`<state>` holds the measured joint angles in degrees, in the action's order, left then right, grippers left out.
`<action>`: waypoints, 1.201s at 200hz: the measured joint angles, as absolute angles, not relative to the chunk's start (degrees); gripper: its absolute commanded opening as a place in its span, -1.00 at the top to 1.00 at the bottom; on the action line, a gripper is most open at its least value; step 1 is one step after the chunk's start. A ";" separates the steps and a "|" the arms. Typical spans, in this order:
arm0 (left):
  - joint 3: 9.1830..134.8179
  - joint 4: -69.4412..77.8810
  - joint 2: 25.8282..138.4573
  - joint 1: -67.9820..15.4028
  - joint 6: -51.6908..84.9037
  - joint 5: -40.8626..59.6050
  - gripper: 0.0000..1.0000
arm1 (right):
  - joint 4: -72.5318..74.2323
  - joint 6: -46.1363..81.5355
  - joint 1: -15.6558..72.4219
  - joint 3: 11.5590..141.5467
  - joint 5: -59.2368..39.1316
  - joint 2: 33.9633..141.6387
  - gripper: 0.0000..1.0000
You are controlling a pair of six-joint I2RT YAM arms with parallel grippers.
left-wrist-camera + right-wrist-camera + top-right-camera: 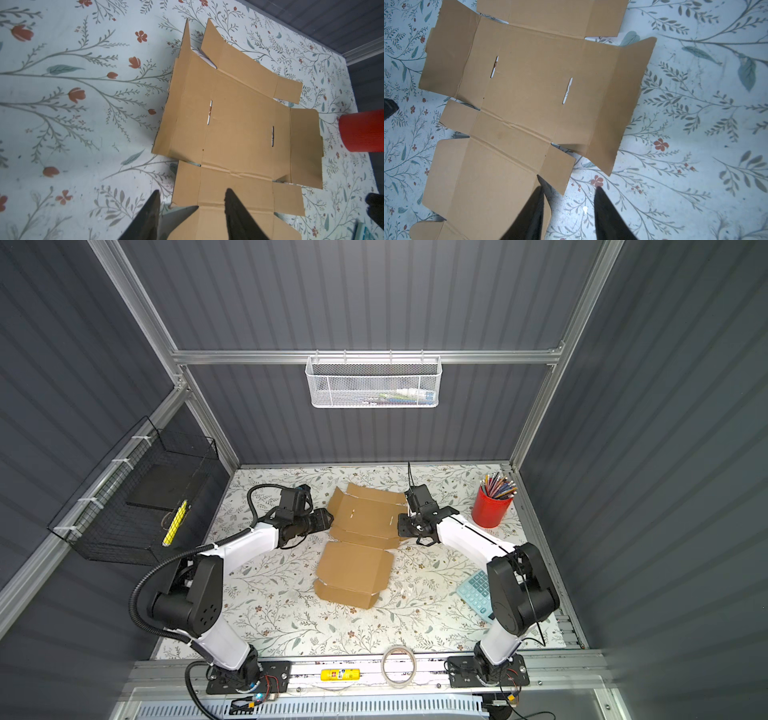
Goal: Fold the paper box
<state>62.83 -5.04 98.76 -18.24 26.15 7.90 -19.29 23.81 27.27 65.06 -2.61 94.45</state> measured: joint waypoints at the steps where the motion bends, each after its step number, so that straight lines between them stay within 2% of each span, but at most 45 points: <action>1: 63.05 -5.08 98.94 -18.20 26.13 7.99 -0.37 | -19.29 23.79 27.29 64.97 -2.61 94.39 0.14; 6: 64.73 -5.50 100.44 -17.56 25.52 9.23 -0.40 | -19.18 23.97 27.40 64.40 -2.61 94.00 0.14; 13: 66.89 -5.69 102.41 -16.64 24.86 11.09 -0.55 | -18.92 24.12 27.49 63.66 -2.66 93.41 0.13; 47: 72.38 -6.13 109.32 -12.97 22.04 18.79 -0.55 | -17.69 24.95 27.83 60.64 -2.81 90.94 0.12; 125: 86.35 -12.97 118.52 -11.97 13.93 21.10 -0.15 | -15.88 26.13 27.97 57.43 -3.05 88.88 0.10; 240: 92.47 -14.02 127.74 -12.12 11.35 23.73 0.10 | -13.52 27.00 28.29 55.83 -4.16 88.88 0.10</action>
<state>92.47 -14.02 127.74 -12.12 11.35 23.73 -13.52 27.00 28.29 55.83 -4.16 88.88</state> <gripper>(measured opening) 0.468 0.450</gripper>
